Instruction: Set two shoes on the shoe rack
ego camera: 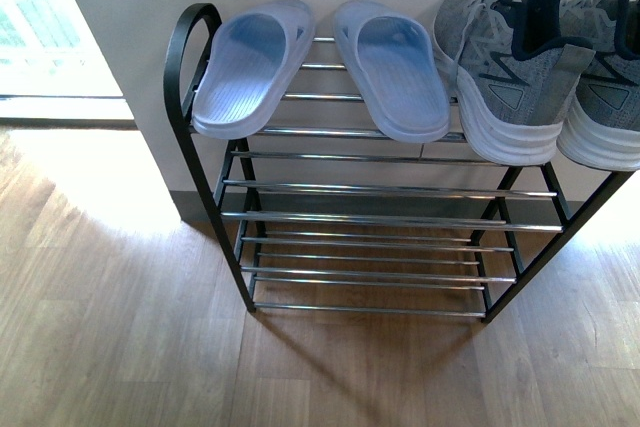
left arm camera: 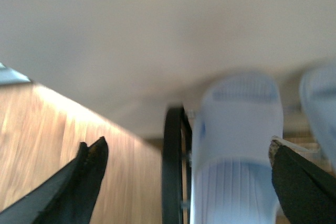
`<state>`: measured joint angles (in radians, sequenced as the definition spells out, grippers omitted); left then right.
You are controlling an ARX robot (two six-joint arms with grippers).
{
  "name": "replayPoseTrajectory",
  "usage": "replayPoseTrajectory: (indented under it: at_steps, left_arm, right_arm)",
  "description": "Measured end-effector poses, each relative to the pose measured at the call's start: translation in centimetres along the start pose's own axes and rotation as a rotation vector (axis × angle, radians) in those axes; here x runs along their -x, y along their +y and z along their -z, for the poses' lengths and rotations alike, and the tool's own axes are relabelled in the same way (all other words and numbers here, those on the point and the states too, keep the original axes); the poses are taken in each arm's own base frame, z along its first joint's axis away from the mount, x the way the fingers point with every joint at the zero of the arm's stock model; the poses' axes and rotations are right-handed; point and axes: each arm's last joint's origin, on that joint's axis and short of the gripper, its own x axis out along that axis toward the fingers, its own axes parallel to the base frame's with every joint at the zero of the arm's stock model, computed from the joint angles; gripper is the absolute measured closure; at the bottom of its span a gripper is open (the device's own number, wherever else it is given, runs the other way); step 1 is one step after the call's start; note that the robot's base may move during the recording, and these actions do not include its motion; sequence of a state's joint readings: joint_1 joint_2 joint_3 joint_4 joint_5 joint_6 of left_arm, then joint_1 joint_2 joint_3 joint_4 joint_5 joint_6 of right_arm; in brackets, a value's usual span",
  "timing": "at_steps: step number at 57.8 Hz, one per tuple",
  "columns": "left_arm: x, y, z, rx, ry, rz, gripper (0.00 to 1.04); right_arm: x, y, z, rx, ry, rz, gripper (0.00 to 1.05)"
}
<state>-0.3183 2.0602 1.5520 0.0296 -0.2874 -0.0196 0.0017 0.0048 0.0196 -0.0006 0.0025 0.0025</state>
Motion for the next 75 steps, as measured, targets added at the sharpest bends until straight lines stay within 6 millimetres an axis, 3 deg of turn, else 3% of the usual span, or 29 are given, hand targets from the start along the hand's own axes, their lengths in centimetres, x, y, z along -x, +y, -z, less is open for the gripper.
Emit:
replayPoseTrajectory:
  at_steps: [6,12,18,27,48,56,75]
  left_arm:
    - [2.5,2.4,1.6,0.088,-0.289,-0.008,0.37]
    - [5.4,4.7,4.0,0.133,-0.448,-0.021,0.53]
    - [9.3,7.0,7.9,0.140,-0.480,-0.027,0.78]
    - [12.5,8.3,11.5,0.134,-0.451,-0.014,1.04]
    - [19.2,10.6,16.6,0.130,-0.451,-0.020,1.04]
    - [20.6,11.5,19.0,0.128,-0.438,-0.011,1.04]
    - [23.1,11.6,20.0,0.130,-0.444,-0.021,1.04]
  right_arm:
    - [0.0,0.0,0.0,0.000,0.000,0.000,0.09]
    - [0.0,0.0,0.0,0.000,0.000,0.000,0.09]
    - [0.0,0.0,0.0,0.000,0.000,0.000,0.09]
    - [0.0,0.0,0.0,0.000,0.000,0.000,0.09]
    - [0.0,0.0,0.0,0.000,0.000,0.000,0.09]
    - [0.0,0.0,0.0,0.000,0.000,0.000,0.09]
    - [0.0,0.0,0.0,0.000,0.000,0.000,0.09]
